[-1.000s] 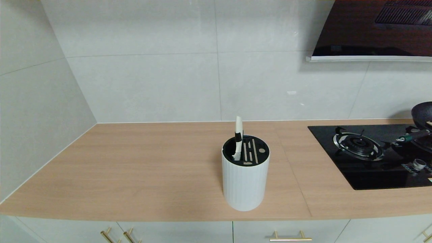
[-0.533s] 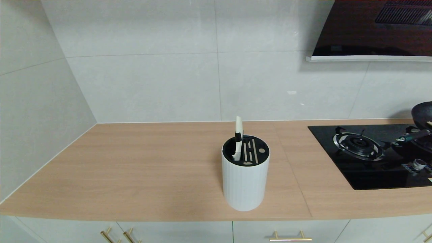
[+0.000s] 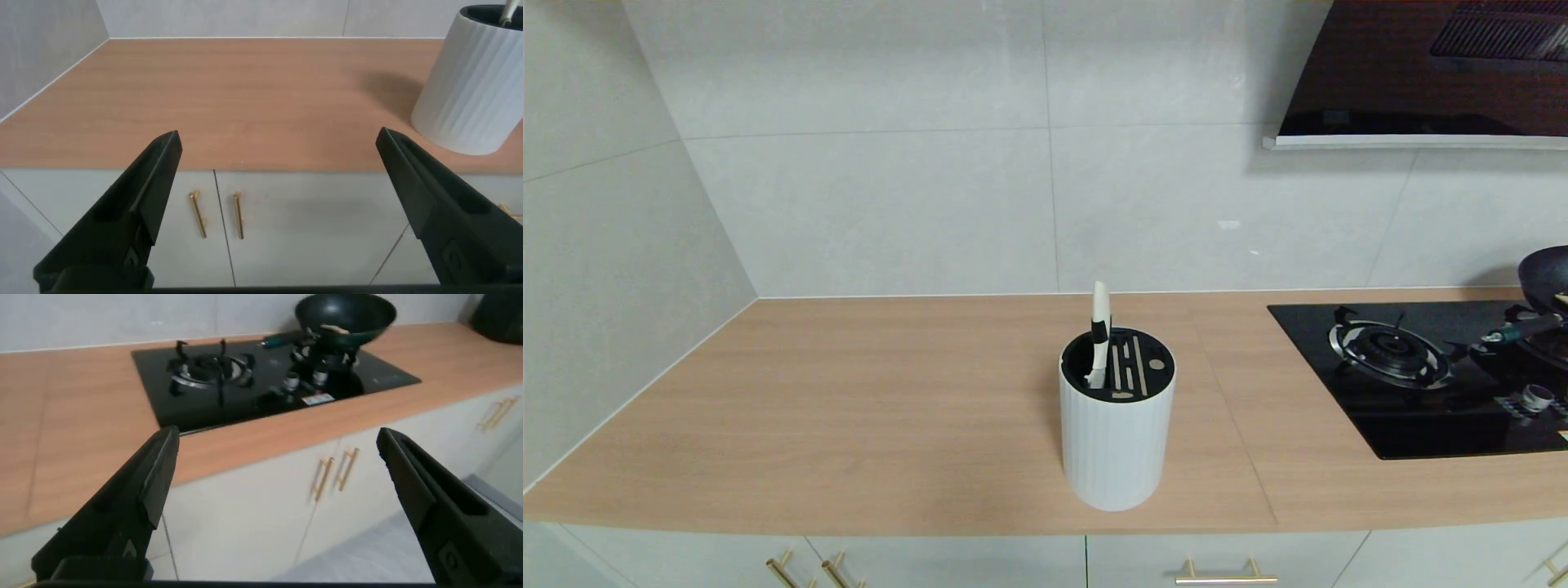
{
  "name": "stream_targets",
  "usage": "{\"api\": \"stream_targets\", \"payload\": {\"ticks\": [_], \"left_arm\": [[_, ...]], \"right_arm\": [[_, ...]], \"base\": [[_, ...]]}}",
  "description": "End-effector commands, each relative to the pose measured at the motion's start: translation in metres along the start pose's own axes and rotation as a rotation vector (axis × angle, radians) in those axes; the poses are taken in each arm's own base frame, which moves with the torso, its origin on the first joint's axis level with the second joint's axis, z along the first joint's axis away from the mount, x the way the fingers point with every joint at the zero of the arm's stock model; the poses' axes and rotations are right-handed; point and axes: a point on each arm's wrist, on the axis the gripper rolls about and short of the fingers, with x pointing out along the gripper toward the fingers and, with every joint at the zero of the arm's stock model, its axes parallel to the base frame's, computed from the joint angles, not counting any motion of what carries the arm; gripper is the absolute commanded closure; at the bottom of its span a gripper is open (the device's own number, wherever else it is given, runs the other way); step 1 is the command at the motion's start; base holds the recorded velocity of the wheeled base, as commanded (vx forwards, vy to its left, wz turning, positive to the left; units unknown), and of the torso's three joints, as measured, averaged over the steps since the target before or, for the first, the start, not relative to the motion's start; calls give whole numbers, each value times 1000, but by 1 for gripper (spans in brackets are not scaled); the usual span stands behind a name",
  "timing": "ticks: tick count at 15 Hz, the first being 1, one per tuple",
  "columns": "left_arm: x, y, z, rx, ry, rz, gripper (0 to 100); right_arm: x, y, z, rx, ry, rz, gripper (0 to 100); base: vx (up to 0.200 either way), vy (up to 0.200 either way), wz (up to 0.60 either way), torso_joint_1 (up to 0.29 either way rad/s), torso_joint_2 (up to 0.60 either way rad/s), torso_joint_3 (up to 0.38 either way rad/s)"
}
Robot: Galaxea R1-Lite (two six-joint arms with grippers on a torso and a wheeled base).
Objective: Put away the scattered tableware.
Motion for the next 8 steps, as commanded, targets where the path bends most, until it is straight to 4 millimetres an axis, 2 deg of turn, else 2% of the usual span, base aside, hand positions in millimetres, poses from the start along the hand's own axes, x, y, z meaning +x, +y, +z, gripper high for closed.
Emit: {"api": "stream_targets", "payload": {"ticks": [1, 4, 5, 7, 8], "left_arm": [[0, 0, 0, -1, 2, 0, 0], [0, 0, 0, -1, 2, 0, 0], [0, 0, 0, -1, 2, 0, 0], [0, 0, 0, -1, 2, 0, 0], [0, 0, 0, -1, 0, 0, 0]], "right_arm": [[-2, 4, 0, 18, -33, 179, 0], [-4, 11, -1, 59, -37, 504, 0], [-4, 12, -1, 93, -31, 548, 0], [-4, 11, -1, 98, -29, 500, 0], [-3, 9, -4, 89, 8, 398, 0]], "base": [[0, 0, 0, 0, 0, 0], [0, 0, 0, 0, 0, 0], [0, 0, 0, 0, 0, 0], [0, 0, 0, 0, 0, 0], [0, 0, 0, 0, 0, 0]]}}
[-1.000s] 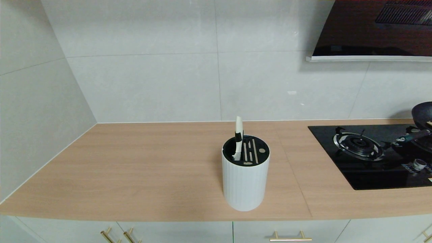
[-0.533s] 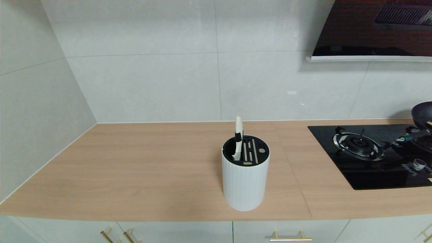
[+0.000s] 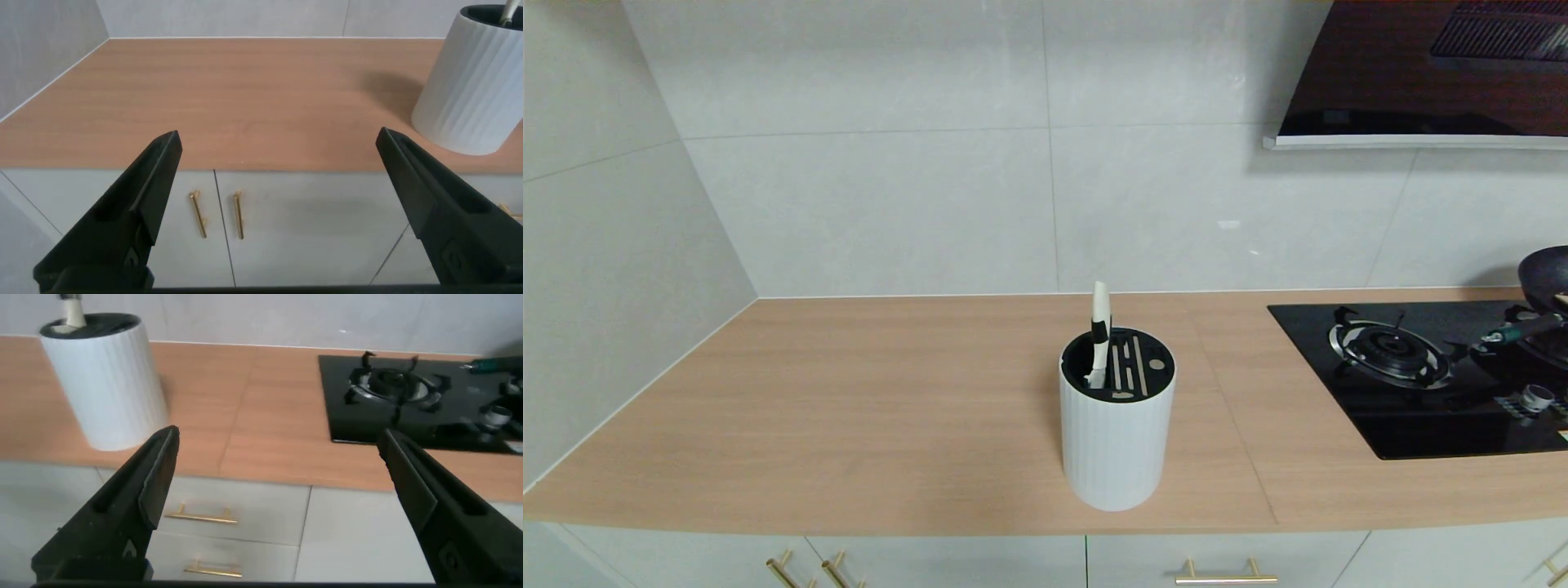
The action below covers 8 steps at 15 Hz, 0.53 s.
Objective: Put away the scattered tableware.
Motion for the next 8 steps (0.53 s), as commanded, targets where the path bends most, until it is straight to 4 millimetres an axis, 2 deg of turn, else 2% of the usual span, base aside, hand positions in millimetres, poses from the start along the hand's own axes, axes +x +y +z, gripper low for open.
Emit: {"api": "stream_targets", "payload": {"ticks": [1, 8], "left_arm": [[0, 0, 0, 0, 2, 0, 0], [0, 0, 0, 0, 1, 0, 0]], "right_arm": [[0, -2, -5, 10, 52, -101, 0], [0, -1, -4, 13, 39, -51, 0]], "base": [[0, 0, 0, 0, 0, 0], [0, 0, 0, 0, 0, 0]]}}
